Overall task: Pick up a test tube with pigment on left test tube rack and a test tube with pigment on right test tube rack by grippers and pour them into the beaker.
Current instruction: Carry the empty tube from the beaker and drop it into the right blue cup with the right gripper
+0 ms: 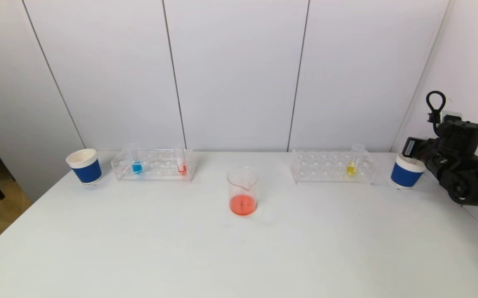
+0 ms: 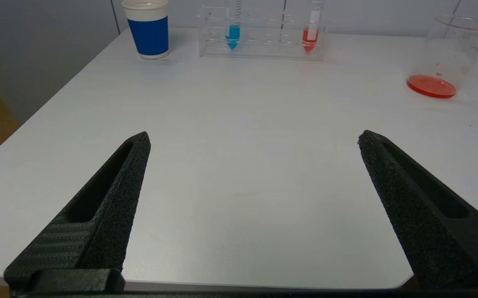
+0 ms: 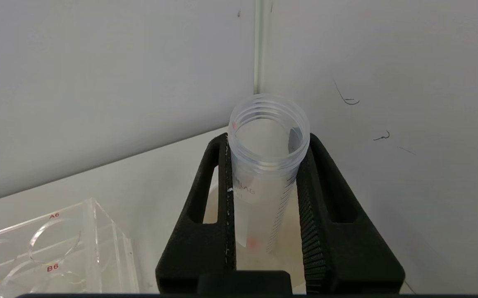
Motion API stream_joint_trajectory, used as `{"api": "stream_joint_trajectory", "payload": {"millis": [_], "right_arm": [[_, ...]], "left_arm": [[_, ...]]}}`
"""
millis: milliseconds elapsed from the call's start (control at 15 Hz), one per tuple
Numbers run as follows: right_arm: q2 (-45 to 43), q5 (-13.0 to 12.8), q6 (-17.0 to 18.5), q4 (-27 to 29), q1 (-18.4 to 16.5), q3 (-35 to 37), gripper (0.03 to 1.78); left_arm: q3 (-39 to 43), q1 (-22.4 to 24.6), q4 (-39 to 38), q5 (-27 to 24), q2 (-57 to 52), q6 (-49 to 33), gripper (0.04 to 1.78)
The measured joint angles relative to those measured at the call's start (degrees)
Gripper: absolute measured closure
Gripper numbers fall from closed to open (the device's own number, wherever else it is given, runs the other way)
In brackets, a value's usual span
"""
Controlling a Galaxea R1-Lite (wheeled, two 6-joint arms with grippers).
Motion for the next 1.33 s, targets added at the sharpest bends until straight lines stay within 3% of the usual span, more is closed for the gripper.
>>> {"api": "stream_joint_trajectory", "payload": {"millis": [200, 467, 667, 867, 1333], "right_arm": [[0.1, 0.0, 0.0, 0.0, 0.0, 0.0, 1.08], [0.0, 0.0, 0.1, 0.1, -0.1, -0.1, 0.46], [0.0, 0.0, 0.1, 0.0, -0.1, -0.1, 0.14], [-0.1, 0.0, 0.2, 0.0, -0.1, -0.1, 0.03], [-4.9, 0.0, -0.9, 1.4, -0.1, 0.3, 0.04]], "left_arm": [[0.0, 0.0, 0.0, 0.0, 0.0, 0.0, 0.06], [0.0, 0.0, 0.0, 0.0, 0.0, 0.0, 0.06], [0.0, 0.0, 0.0, 0.0, 0.0, 0.0, 0.06], [0.0, 0.0, 0.0, 0.0, 0.0, 0.0, 0.06], [0.0, 0.0, 0.0, 0.0, 0.0, 0.0, 0.06]]}}
